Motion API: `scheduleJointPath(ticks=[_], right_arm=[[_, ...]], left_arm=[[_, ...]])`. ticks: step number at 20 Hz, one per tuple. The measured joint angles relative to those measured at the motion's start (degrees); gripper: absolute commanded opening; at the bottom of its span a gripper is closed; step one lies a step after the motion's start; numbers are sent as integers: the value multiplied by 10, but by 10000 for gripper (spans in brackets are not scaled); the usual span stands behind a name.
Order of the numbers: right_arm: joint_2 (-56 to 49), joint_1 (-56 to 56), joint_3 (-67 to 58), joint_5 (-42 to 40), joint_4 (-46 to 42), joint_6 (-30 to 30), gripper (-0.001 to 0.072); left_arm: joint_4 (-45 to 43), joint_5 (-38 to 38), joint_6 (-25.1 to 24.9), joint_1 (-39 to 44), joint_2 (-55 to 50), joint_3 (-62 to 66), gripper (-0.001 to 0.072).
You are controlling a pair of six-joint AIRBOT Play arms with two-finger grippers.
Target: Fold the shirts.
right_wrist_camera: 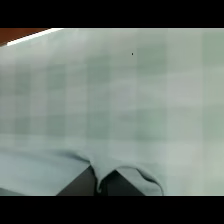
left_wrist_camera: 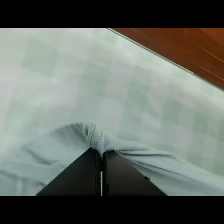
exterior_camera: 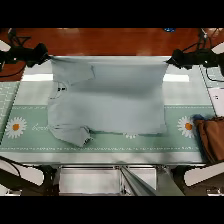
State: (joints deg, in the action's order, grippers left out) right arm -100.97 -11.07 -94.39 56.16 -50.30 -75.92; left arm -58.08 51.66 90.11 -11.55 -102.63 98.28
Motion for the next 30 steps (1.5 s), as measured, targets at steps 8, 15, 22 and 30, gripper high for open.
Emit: scheduleJointPath(ticks=[8,15,22,30], right_arm=[[-94,0,-94,143,-11,-9,25],[-98,9,-100,297,-131,-38,25],[-99,17,-56,351,-185,-56,25],[-99,21,-24,336,-191,-57,77]], left_arm=[[-3,195,-77,-13,-86,79,14],[-45,343,-113,-31,-92,33,13],[-53,380,-120,-31,-94,18,14],[-54,414,-107,-31,-95,16,144]])
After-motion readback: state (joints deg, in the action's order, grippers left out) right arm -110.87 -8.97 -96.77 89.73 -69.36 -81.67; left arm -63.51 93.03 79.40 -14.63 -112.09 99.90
